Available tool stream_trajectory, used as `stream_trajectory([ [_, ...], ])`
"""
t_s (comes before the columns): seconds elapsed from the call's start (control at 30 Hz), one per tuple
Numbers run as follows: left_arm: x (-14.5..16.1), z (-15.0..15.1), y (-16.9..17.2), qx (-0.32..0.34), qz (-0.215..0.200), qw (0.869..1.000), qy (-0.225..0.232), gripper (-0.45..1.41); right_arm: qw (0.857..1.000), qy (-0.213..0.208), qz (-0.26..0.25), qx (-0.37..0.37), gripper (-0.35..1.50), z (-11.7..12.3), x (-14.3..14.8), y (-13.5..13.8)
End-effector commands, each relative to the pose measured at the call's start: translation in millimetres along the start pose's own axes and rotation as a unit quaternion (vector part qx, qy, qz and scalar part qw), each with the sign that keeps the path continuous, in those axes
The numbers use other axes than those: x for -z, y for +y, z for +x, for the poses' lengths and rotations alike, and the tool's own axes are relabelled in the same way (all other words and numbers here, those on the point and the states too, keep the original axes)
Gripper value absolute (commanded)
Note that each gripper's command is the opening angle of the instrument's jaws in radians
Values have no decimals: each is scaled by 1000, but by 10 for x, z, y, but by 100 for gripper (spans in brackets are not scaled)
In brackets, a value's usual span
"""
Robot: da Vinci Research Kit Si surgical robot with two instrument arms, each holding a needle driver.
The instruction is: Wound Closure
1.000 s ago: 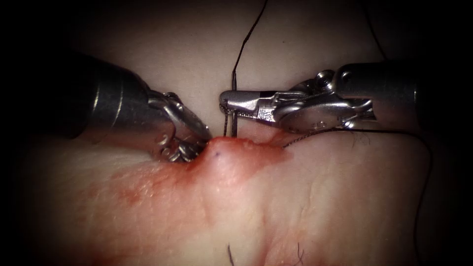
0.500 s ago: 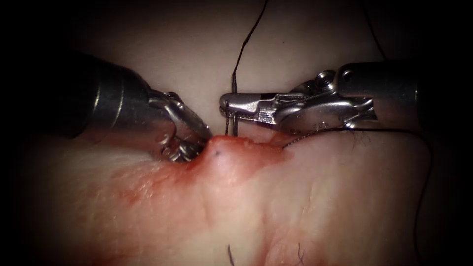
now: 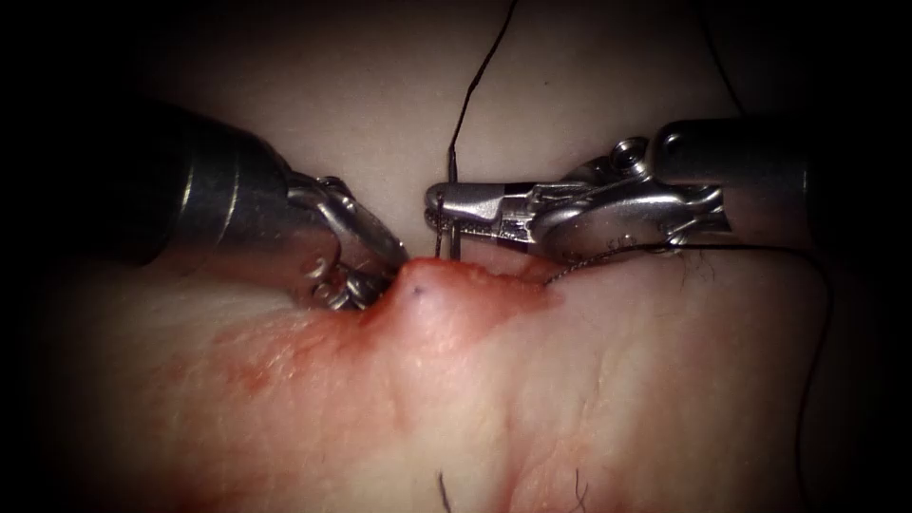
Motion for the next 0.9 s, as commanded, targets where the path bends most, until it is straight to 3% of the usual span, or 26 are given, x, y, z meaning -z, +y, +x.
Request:
stream_trajectory([
  [0.03,-4,4,-5,-1,0,1000,0,-45,1000,-2,2,-5,-35,2,-10,-1],
  [0.9,-4,4,-6,-1,0,1000,-1,-45,997,-15,37,-67,-35,-9,-13,-9],
])
